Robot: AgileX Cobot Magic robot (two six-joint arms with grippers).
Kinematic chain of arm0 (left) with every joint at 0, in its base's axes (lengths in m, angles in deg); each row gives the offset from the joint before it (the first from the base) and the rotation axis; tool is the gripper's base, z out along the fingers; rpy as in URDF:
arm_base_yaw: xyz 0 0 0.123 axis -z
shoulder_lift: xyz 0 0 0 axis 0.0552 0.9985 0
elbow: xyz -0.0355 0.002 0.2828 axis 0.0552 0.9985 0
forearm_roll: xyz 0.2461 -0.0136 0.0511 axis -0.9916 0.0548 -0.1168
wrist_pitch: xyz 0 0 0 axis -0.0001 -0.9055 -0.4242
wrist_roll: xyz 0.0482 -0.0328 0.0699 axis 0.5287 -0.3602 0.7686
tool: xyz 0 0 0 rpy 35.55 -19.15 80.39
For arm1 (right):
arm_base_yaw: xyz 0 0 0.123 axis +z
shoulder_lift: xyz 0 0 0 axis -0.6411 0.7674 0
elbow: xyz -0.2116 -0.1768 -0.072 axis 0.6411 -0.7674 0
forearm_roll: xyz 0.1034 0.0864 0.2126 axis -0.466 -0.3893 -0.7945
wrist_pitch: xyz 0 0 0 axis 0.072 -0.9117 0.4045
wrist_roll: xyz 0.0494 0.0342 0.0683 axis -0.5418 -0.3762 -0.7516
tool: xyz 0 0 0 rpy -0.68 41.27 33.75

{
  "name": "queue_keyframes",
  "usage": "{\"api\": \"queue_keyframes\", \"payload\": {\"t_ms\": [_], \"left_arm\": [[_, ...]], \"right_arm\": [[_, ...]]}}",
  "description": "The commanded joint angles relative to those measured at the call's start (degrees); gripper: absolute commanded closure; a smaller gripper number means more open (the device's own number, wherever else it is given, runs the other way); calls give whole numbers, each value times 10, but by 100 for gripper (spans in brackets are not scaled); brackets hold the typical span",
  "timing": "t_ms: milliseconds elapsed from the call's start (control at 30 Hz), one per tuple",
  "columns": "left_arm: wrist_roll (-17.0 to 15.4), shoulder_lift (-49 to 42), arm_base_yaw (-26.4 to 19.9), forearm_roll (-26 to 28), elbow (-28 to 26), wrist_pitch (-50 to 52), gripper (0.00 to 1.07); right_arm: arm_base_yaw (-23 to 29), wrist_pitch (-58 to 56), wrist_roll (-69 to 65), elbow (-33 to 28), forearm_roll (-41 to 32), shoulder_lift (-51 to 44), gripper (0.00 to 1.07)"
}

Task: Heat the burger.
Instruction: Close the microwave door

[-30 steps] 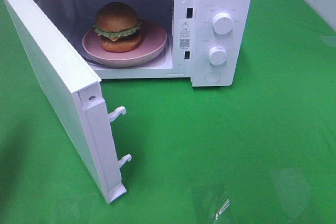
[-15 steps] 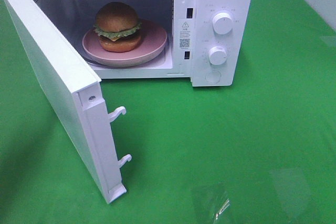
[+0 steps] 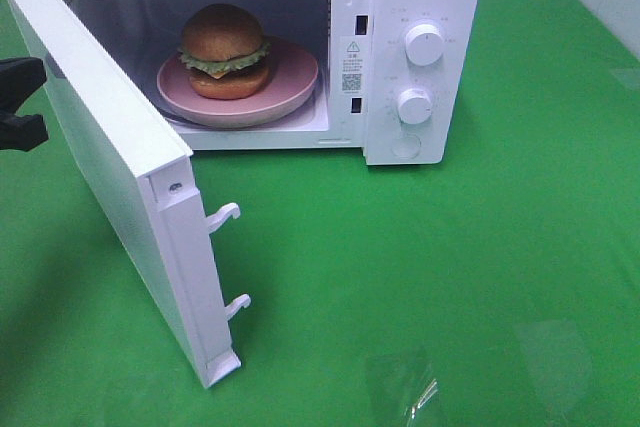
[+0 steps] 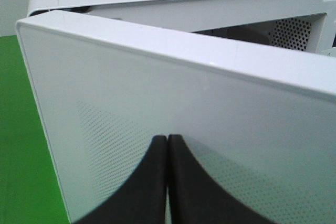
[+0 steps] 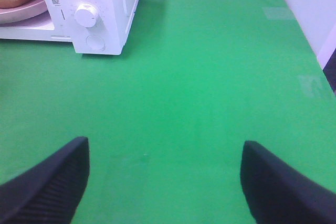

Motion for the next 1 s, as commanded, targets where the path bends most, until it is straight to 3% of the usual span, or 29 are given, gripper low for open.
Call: {"api": "queue_keyframes", "payload": {"t_ms": [33,467,867,1000], "left_arm": [[-10,13,2,-10,-9,10,107],[11,54,73,4,-40,-11,107],[13,93,142,82,-83,-14,107],[29,109,168,96,-103,-15,107]], "right_arm": [[-2,5,7,-1,1,-16,31],[-2,5,6,-1,1,-16,31],[-2,5,6,-1,1,-16,31],[-2,5,6,-1,1,-16,31]]}}
